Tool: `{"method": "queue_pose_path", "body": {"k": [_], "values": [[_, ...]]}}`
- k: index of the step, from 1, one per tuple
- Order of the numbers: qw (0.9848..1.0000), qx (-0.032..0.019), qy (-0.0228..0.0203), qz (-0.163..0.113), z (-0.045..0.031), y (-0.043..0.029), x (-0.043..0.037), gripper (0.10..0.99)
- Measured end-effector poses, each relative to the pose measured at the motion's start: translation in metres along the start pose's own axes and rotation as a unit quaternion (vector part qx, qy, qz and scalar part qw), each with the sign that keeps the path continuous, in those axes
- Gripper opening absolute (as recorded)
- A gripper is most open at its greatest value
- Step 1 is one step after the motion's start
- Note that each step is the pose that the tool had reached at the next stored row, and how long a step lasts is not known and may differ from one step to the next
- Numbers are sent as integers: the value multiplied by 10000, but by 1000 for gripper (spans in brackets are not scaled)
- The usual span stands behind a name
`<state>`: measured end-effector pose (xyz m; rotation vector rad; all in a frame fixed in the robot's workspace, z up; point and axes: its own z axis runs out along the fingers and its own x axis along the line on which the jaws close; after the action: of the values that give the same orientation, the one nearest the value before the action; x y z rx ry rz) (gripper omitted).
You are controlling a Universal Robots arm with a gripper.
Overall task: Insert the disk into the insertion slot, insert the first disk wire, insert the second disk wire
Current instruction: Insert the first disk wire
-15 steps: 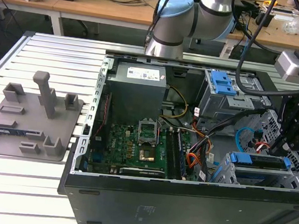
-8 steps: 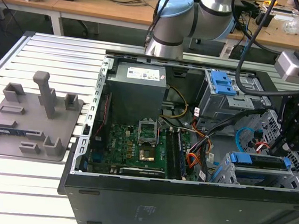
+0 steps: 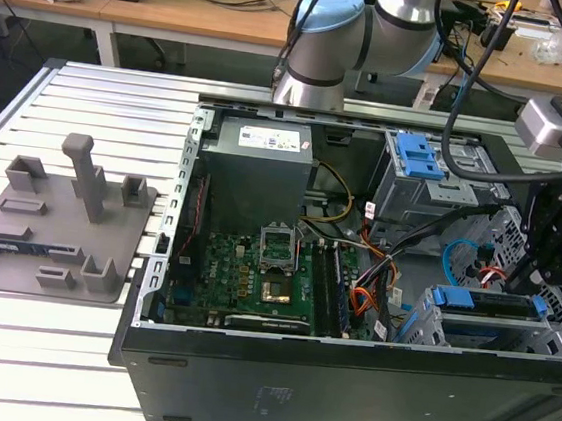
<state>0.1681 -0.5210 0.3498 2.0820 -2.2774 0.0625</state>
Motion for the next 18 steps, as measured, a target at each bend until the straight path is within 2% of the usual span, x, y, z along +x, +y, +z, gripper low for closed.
{"method": "queue_pose_path", "body": {"k": [18], "values": [[10000, 0, 0, 0, 32, -2, 18, 165]]}}
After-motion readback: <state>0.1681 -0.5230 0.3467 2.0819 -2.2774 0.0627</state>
